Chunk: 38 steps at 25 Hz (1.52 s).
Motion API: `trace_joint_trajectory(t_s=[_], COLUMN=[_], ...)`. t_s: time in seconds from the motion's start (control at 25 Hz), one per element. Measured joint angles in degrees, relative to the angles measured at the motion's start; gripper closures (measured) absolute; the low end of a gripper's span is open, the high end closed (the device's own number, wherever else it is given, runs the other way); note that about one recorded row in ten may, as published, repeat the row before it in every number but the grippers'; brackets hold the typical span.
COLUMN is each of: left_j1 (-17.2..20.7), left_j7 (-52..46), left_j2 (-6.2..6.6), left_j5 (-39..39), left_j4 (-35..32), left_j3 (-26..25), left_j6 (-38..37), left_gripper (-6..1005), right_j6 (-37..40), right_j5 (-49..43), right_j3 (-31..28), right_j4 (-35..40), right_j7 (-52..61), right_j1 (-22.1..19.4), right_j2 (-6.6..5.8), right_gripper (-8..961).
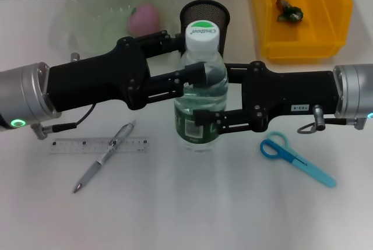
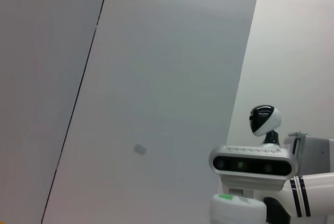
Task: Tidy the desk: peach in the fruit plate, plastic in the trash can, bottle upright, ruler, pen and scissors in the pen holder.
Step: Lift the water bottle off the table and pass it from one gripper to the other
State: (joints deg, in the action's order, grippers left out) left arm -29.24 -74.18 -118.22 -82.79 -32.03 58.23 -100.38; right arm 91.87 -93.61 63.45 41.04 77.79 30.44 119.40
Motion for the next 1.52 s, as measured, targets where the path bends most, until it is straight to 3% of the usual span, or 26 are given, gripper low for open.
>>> trace_joint_trajectory(t_s=[1.52], left_j1=[-0.90], left_j7=[0.27], left_j2=[-0.36], left_j5=[-0.31], left_j4=[-0.30], left_j3=[1.10], left_j6=[2.23], left_gripper=[418], right_j6=[0.12], right_j5=[1.04], right_j3=[2.91], right_j4=[0.06], right_j7=[0.47], right_j1=[1.42], right_j2=[0.13], right_gripper=[193])
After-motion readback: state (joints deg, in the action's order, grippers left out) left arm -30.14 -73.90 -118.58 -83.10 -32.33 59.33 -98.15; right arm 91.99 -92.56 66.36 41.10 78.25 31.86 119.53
